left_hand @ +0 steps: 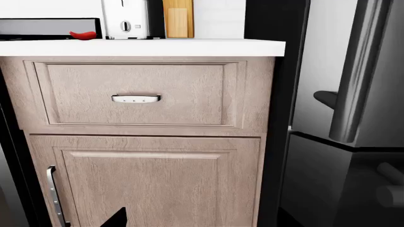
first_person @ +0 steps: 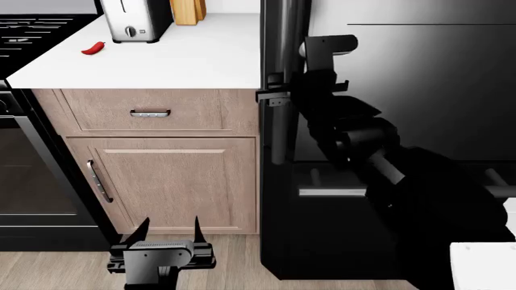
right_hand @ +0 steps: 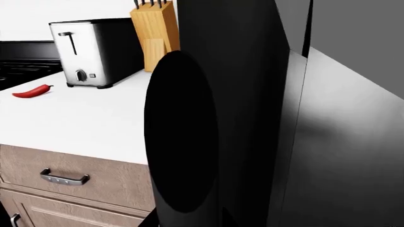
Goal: Open the fridge door
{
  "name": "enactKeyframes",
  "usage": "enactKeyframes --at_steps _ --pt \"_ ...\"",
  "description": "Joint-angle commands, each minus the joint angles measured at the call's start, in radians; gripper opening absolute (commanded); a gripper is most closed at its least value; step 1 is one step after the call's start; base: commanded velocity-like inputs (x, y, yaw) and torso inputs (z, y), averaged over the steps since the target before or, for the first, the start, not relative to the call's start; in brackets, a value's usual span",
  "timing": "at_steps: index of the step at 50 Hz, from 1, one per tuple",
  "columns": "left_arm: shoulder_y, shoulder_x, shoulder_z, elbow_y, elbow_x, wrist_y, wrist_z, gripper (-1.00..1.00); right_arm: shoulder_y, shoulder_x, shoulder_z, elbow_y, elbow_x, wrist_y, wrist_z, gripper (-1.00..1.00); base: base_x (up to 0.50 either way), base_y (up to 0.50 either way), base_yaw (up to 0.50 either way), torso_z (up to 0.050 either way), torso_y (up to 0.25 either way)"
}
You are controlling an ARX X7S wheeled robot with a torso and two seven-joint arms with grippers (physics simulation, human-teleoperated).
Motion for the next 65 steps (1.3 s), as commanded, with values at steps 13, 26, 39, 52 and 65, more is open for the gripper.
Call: enactKeyframes --at_steps 13,26,39,52,65 --pt "0.0 -0.003 0.008 0.0 0.0 0.004 -0.008 1.0 -0.035 0.272 0.049 -0.576 -0.039 -0.069 0.282 -1.0 0.0 0.0 0.0 0.0 0.001" --pt "-0.002 -0.006 0.013 -0.001 -0.001 0.003 -0.012 1.0 -0.04 0.395 0.048 -0.779 -0.049 -0.069 0.372 -1.0 0.0 0.0 0.0 0.0 0.0" --pt "-0.006 -0.008 0.017 -0.003 -0.004 0.002 -0.014 1.0 -0.053 0.492 0.05 -0.932 -0.058 -0.078 0.437 -1.0 0.0 0.0 0.0 0.0 0.0" --pt "-0.003 -0.011 0.019 -0.001 -0.008 0.006 -0.017 1.0 -0.065 0.571 0.049 -1.043 -0.065 -0.078 0.489 -1.0 0.0 0.0 0.0 0.0 0.0" --pt "-0.005 -0.014 0.023 -0.001 -0.007 0.007 -0.021 1.0 -0.064 0.656 0.044 -1.191 -0.092 -0.079 0.568 -1.0 0.0 0.0 0.0 0.0 0.0"
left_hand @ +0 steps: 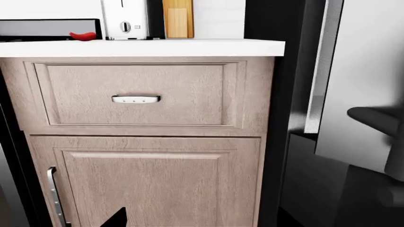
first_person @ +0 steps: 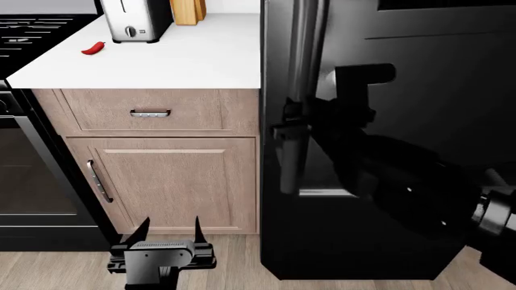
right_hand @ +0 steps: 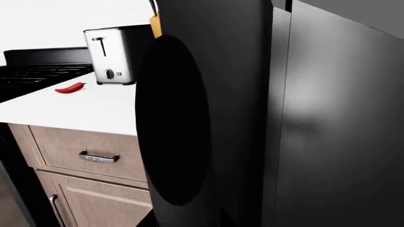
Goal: Open the fridge door
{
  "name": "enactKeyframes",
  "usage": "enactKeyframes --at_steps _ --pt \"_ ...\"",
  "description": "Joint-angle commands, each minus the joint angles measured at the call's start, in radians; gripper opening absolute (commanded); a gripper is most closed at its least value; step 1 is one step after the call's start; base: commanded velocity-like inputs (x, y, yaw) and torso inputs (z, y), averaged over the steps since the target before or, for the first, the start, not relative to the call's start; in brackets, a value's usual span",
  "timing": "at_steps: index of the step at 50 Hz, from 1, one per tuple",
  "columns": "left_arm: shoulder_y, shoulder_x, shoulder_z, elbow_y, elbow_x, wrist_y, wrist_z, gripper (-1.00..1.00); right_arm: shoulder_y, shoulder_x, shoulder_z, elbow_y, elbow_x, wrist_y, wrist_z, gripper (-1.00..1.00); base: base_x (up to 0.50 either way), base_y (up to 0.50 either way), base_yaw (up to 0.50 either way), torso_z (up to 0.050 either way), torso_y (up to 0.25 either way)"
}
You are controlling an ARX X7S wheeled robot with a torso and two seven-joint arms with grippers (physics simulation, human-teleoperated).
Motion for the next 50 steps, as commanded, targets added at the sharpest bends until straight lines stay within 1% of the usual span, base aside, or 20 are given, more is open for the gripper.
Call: enactKeyframes --at_steps 1,19,28,41,50 --pt "-0.001 -0.002 0.003 -0.001 0.0 0.002 -0.003 1.0 -0.008 0.091 0.013 -0.099 -0.028 0.0 0.087 -1.0 0.0 0.0 0.0 0.0 0.0" --pt "0.001 -0.006 0.006 0.005 -0.009 0.002 -0.008 1.0 -0.045 0.183 0.003 -0.233 -0.054 -0.015 0.151 -1.0 0.0 0.0 0.0 0.0 0.0" --pt "0.001 -0.008 0.009 0.007 -0.008 -0.002 -0.012 1.0 -0.068 0.253 -0.003 -0.339 -0.08 -0.031 0.203 -1.0 0.0 0.0 0.0 0.0 0.0" --pt "-0.003 -0.009 0.013 0.001 -0.009 0.0 -0.014 1.0 -0.105 0.326 -0.011 -0.476 -0.117 -0.057 0.271 -1.0 0.0 0.0 0.0 0.0 0.0" --pt "-0.002 -0.013 0.016 0.014 -0.007 -0.009 -0.023 1.0 -0.108 0.424 -0.011 -0.595 -0.127 -0.058 0.305 -1.0 0.0 0.0 0.0 0.0 0.0"
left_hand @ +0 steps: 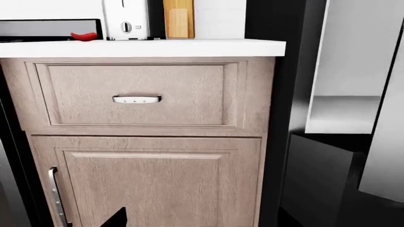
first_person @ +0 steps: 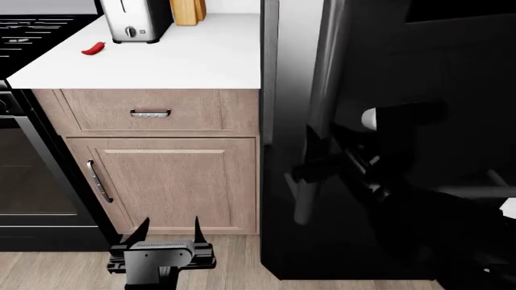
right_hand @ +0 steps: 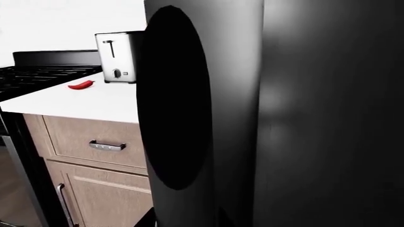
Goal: Open the fridge door
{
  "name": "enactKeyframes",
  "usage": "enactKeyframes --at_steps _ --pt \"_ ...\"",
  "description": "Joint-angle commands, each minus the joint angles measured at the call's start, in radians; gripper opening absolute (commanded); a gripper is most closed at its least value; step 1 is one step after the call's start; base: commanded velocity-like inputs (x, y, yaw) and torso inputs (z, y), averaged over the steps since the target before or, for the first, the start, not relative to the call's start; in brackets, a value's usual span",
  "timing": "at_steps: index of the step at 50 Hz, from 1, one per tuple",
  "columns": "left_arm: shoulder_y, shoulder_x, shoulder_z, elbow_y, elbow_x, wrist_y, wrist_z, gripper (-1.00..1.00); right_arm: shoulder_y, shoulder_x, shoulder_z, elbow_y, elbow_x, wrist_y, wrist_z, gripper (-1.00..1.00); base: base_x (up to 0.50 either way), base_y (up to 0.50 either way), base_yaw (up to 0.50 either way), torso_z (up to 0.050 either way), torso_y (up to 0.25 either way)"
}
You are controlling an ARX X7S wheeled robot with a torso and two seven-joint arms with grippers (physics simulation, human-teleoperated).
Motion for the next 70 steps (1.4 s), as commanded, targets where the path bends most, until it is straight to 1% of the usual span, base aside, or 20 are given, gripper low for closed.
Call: enactKeyframes --at_steps 1,10,23,33,46,53,60,70 --pt "0.0 -0.002 0.004 0.003 0.003 -0.001 -0.007 1.0 -0.027 0.123 -0.005 -0.1 0.0 -0.005 0.095 -1.0 0.0 0.0 0.0 0.0 0.0" --pt "0.0 -0.003 0.005 0.001 0.001 0.002 -0.01 1.0 -0.006 0.169 0.003 -0.156 -0.001 0.015 0.126 -1.0 0.0 0.0 0.0 0.0 0.0" --pt "-0.001 -0.003 0.009 -0.005 0.002 0.008 -0.012 1.0 -0.037 0.247 -0.007 -0.235 -0.02 0.001 0.151 -1.0 0.0 0.0 0.0 0.0 0.0" --pt "0.0 -0.005 0.011 -0.004 0.002 0.011 -0.015 1.0 -0.057 0.273 -0.009 -0.269 -0.039 -0.017 0.168 -1.0 0.0 0.0 0.0 0.0 0.0" --pt "-0.001 -0.007 0.016 -0.002 0.006 0.011 -0.021 1.0 -0.127 0.419 -0.03 -0.385 -0.111 -0.096 0.196 -1.0 0.0 0.0 0.0 0.0 0.0" --pt "-0.003 -0.009 0.018 0.001 0.005 0.008 -0.023 1.0 -0.156 0.428 -0.046 -0.417 -0.165 -0.105 0.209 -1.0 0.0 0.0 0.0 0.0 0.0" --pt "-0.002 -0.014 0.02 0.015 0.004 -0.002 -0.027 1.0 -0.207 0.449 -0.066 -0.424 -0.212 -0.161 0.228 -1.0 0.0 0.0 0.0 0.0 0.0" --pt "0.001 -0.014 0.024 0.01 0.007 0.007 -0.03 1.0 -0.206 0.461 -0.061 -0.444 -0.219 -0.157 0.244 -1.0 0.0 0.0 0.0 0.0 0.0"
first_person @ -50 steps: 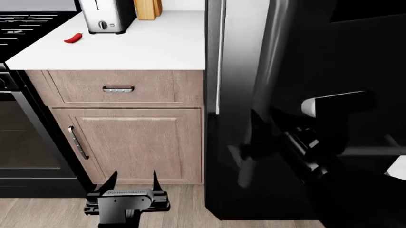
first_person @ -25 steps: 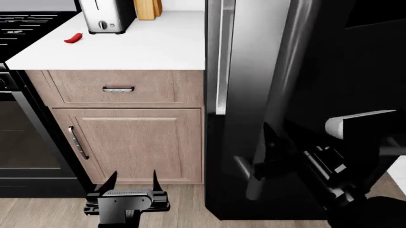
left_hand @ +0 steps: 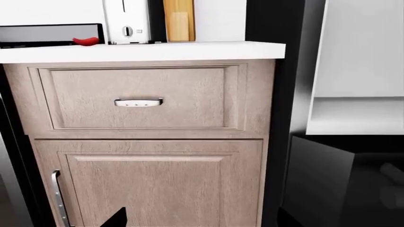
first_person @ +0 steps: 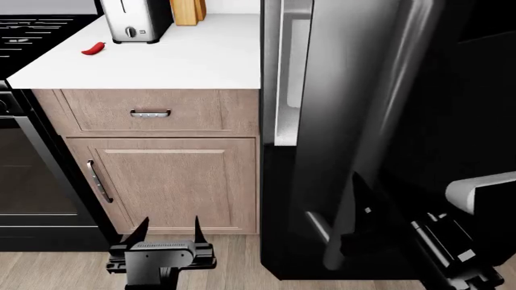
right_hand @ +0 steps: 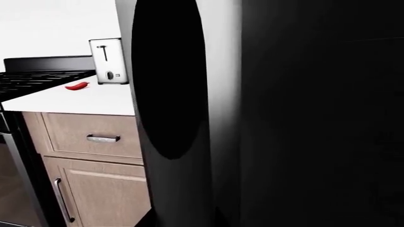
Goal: Open the fridge door
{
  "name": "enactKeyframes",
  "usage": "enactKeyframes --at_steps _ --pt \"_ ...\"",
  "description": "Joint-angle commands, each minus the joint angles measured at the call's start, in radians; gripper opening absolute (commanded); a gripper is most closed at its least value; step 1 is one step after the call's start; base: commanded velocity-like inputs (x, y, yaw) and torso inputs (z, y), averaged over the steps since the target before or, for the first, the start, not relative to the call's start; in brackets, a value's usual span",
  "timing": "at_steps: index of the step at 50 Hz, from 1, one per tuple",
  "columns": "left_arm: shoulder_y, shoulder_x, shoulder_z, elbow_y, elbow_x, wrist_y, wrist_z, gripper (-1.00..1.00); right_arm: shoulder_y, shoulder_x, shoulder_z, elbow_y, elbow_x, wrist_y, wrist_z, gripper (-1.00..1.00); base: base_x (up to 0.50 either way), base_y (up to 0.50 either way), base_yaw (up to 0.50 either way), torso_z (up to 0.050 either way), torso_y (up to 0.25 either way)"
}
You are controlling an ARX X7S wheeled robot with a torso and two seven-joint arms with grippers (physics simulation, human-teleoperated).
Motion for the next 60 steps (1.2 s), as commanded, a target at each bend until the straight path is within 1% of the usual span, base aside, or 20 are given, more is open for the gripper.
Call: enactKeyframes --at_steps 1,2,9,12,14,16,22,26,31,41,44,51,56,60 --pt "0.002 -0.002 0.004 0.0 0.002 0.004 -0.004 1.0 -0.045 0.057 0.004 0.018 0.006 -0.032 0.091 -1.0 0.0 0.0 -0.01 0.0 0.0" --pt "0.003 -0.001 0.005 -0.001 0.003 0.005 -0.004 1.0 -0.047 0.057 0.003 0.021 0.003 -0.032 0.093 1.0 0.0 0.0 -0.01 0.0 0.0" --pt "0.004 -0.004 0.005 0.002 -0.001 0.005 -0.005 1.0 -0.054 0.067 0.003 0.022 -0.011 -0.04 0.101 1.0 0.0 0.0 0.0 0.0 0.0" --pt "-0.004 -0.003 0.006 0.001 -0.003 -0.003 -0.006 1.0 -0.071 0.07 0.0 0.025 -0.047 -0.071 0.113 1.0 0.0 0.0 0.0 0.0 0.0" --pt "-0.003 -0.001 0.007 -0.006 0.0 0.004 -0.005 1.0 -0.08 0.092 -0.004 0.028 -0.085 -0.07 0.145 1.0 0.0 0.0 0.0 0.0 0.0" --pt "-0.003 -0.002 0.007 -0.006 -0.001 0.004 -0.006 1.0 -0.102 0.095 -0.01 0.035 -0.11 -0.128 0.138 1.0 0.0 0.0 0.0 0.0 0.0" --pt "-0.003 -0.004 0.009 -0.003 -0.001 0.003 -0.007 1.0 -0.154 0.101 -0.031 0.033 -0.187 -0.215 0.135 1.0 0.0 0.0 0.0 0.0 0.0" --pt "-0.002 -0.005 0.009 -0.002 -0.002 0.005 -0.008 1.0 -0.17 0.13 -0.039 0.011 -0.228 -0.25 0.121 1.0 0.0 0.0 0.0 0.0 0.0" --pt "0.001 -0.006 0.01 -0.002 -0.003 0.008 -0.008 1.0 -0.18 0.133 -0.04 0.003 -0.27 -0.299 0.088 1.0 0.0 0.0 0.0 0.0 0.0" --pt "0.0 -0.007 0.013 -0.004 -0.002 0.01 -0.01 1.0 -0.176 0.12 -0.03 -0.001 -0.29 -0.319 0.078 1.0 0.0 0.0 0.0 0.0 0.0" --pt "-0.002 -0.008 0.014 -0.002 -0.003 0.007 -0.011 1.0 -0.174 0.103 -0.03 0.011 -0.267 -0.309 0.065 1.0 0.0 0.0 0.0 0.0 0.0" --pt "-0.003 -0.008 0.016 -0.005 -0.003 0.009 -0.012 1.0 -0.168 0.099 -0.029 0.005 -0.246 -0.297 0.035 1.0 0.0 0.0 0.0 0.0 0.0" --pt "-0.004 -0.008 0.017 -0.006 -0.003 0.01 -0.012 1.0 -0.169 0.1 -0.03 -0.001 -0.258 -0.291 0.024 1.0 0.0 0.0 0.0 0.0 0.0" --pt "-0.003 -0.009 0.018 -0.004 -0.004 0.01 -0.013 1.0 -0.181 0.107 -0.03 0.001 -0.298 -0.324 0.037 1.0 0.0 0.0 0.0 0.0 0.0"
